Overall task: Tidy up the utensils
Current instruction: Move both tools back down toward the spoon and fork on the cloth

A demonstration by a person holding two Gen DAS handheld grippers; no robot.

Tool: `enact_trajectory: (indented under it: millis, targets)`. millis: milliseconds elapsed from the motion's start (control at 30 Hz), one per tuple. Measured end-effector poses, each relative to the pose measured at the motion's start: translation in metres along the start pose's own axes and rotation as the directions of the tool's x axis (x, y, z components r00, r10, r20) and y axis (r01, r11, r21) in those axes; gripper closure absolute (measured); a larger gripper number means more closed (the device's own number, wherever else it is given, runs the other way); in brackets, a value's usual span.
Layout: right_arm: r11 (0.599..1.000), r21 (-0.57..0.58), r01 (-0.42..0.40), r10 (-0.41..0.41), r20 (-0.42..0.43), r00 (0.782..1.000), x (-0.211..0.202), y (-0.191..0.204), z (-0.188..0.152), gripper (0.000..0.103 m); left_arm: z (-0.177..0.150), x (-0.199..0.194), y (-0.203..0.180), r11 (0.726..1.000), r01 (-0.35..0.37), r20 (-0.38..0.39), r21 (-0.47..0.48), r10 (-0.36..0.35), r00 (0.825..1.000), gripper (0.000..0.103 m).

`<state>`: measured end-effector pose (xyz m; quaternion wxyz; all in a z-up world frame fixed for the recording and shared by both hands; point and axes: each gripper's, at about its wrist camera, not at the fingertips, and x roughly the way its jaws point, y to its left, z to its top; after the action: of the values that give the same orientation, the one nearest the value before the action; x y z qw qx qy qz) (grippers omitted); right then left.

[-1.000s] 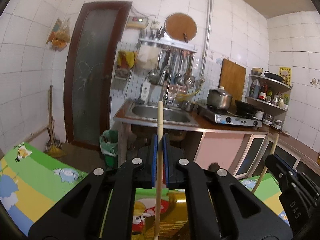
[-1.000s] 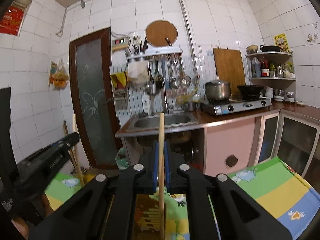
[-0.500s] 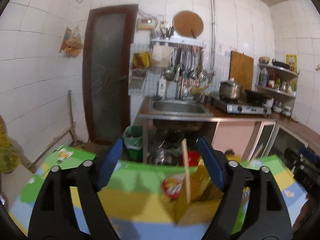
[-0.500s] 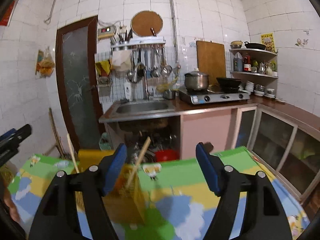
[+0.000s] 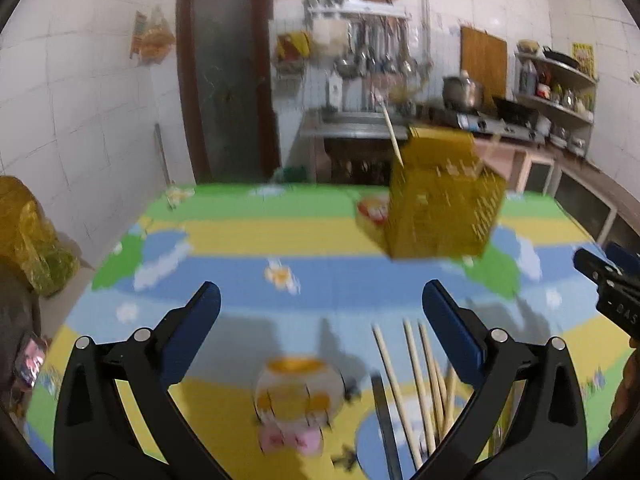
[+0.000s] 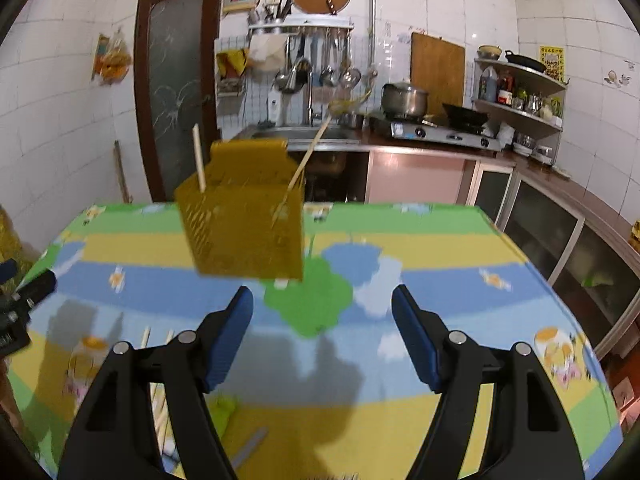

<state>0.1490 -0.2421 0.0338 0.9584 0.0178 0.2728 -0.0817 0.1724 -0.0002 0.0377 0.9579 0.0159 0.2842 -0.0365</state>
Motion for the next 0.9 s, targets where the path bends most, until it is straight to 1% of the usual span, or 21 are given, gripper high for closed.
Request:
enact_trajectory:
  millis: [33, 100, 233, 300, 433, 533, 633, 767, 900]
  targets:
    - [1.0, -0.001, 0.0, 0.0, -0.007, 1.0, -0.002, 0.001, -0.007, 0.032, -0.011, 0.0, -0.003, 1.0, 0.016, -0.02, 0.007, -0.016, 1.0, 0.005]
    - [1.0, 0.002, -0.004, 0.004, -0.035, 0.999, -0.004, 0.004, -0.024, 0.031, -0.024, 0.002, -0.007, 1.0, 0.024, -0.036, 0.018, -0.023, 0.999, 0.005]
    - [1.0, 0.013, -0.006, 0.007, -0.098, 0.995, 0.005, 0.006, -0.048, 0.031, -0.048, 0.013, -0.013, 0.997, -0.002, -0.067, 0.08, 0.007, 0.998, 0.005]
    - [0.999, 0.034, 0.006, -0.002, -0.115, 0.993, 0.01, 0.004, -0.058, 0.031, -0.051, 0.018, -0.015, 0.997, -0.003, -0.082, 0.082, 0.009, 0.997, 0.005]
    - [0.998, 0.061, 0.014, -0.005, -0.144, 0.99, 0.023, 0.002, -0.066, 0.031, -0.061, 0.037, -0.01, 0.998, 0.007, -0.156, 0.067, 0.003, 0.988, 0.005]
    - [0.998, 0.055, 0.017, -0.008, -0.158, 0.987, 0.03, 0.004, -0.071, 0.031, -0.063, 0.045, -0.009, 0.996, -0.012, -0.171, 0.084, 0.026, 0.985, 0.005]
    - [0.999, 0.043, 0.014, -0.005, -0.197, 0.98, 0.039, 0.007, -0.076, 0.031, -0.061, 0.052, -0.006, 0.998, -0.012, -0.194, 0.064, 0.025, 0.981, 0.005]
    - [0.999, 0.036, 0.016, -0.007, -0.219, 0.976, 0.044, 0.009, -0.077, 0.031, -0.064, 0.067, -0.003, 1.0, 0.01, -0.264, 0.028, -0.002, 0.964, 0.005]
    - [1.0, 0.023, 0.02, -0.013, -0.251, 0.968, 0.05, 0.013, -0.078, 0.031, -0.067, 0.079, -0.008, 0.999, 0.017, -0.315, 0.037, -0.004, 0.949, 0.005]
